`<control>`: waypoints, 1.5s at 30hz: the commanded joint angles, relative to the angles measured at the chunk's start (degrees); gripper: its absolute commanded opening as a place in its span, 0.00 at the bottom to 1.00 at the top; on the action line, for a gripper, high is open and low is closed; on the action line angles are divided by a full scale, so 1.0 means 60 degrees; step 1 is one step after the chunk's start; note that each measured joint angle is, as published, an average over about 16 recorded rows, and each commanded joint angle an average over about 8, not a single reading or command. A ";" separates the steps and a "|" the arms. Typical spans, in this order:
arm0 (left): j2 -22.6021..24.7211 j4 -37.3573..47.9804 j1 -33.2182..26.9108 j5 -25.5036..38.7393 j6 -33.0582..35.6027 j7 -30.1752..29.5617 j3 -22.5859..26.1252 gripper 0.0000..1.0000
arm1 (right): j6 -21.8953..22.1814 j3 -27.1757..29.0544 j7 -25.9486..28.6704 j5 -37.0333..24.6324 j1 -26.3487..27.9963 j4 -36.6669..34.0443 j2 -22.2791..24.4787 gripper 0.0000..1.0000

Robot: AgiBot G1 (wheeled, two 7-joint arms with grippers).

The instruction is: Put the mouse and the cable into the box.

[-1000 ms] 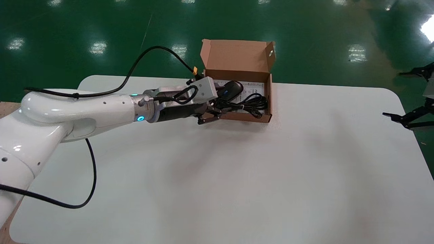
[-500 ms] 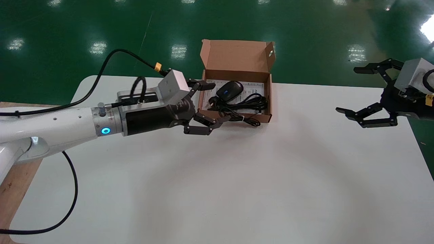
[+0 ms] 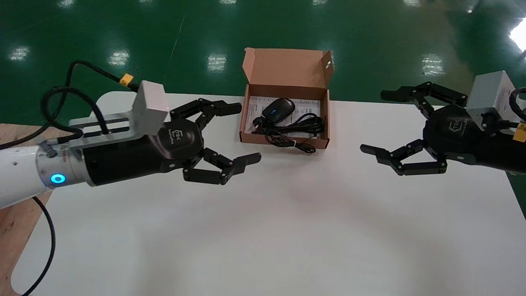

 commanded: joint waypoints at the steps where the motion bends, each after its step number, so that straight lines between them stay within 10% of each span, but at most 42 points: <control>1: -0.0239 -0.0296 0.0184 -0.0129 0.0257 -0.0237 -0.0243 1.00 | -0.0094 0.0154 0.0347 0.0255 -0.0285 0.0405 0.0028 1.00; 21: -0.2414 -0.3014 0.1846 -0.1284 0.2615 -0.2352 -0.2457 1.00 | -0.0990 0.1612 0.3588 0.2668 -0.2986 0.4257 0.0290 1.00; 45: -0.2376 -0.2949 0.1828 -0.1281 0.2563 -0.2337 -0.2416 1.00 | -0.0973 0.1602 0.3563 0.2650 -0.2961 0.4201 0.0295 1.00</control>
